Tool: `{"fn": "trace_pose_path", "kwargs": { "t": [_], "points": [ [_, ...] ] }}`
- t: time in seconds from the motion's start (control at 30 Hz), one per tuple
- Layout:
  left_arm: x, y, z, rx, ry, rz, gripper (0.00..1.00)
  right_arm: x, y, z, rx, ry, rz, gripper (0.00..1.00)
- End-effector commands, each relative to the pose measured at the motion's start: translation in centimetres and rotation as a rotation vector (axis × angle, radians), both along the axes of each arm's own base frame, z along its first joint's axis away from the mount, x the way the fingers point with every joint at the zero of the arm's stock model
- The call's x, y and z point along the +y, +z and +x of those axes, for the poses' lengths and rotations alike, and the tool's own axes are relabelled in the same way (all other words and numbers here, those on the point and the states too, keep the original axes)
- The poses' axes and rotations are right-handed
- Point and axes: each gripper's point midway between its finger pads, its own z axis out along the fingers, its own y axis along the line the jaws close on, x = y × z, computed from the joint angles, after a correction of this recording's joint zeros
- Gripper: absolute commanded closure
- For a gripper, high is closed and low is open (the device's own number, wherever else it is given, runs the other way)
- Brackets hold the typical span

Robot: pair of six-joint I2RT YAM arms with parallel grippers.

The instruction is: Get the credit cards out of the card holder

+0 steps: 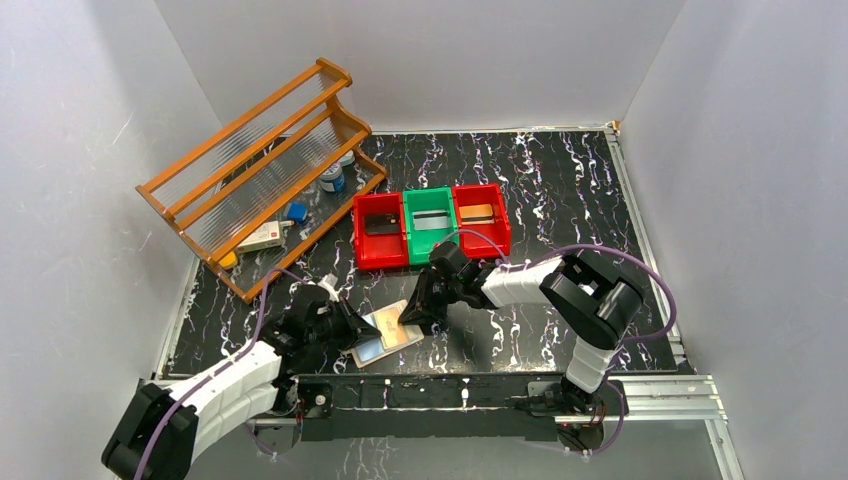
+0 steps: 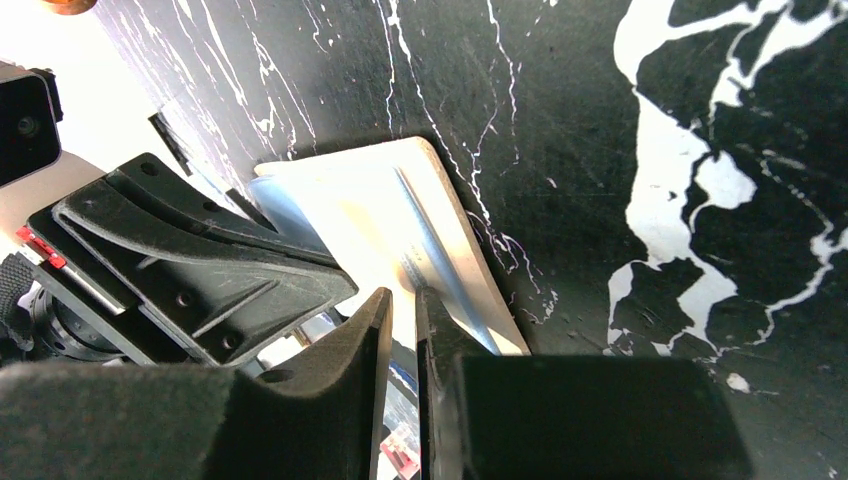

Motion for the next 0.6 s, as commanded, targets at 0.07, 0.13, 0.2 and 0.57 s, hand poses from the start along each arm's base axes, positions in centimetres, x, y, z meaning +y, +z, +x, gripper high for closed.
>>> {"fn": "trace_pose_path", "kwargs": {
  "t": [0.07,0.13,0.2,0.57],
  "points": [
    [0.6,0.3,-0.1,0.0,0.003,0.042,1.0,-4.6,-5.3,-1.6,0.047,-0.028,-0.259,0.76],
    [0.7,0.2,-0.1,-0.002,0.003,0.046,1.0,-4.6,-5.3,-1.6,0.045,-0.028,-0.259,0.76],
    [0.7,0.3,-0.1,-0.004,0.003,0.045,1.0,-4.6,-5.3,-1.6,0.043,-0.029,-0.26,0.76],
    [-2.0,2.6,0.3,-0.059,-0.037,-0.161,0.96,-4.4,-5.2,-1.7,0.047,-0.021,-0.249,0.76]
  ]
}}
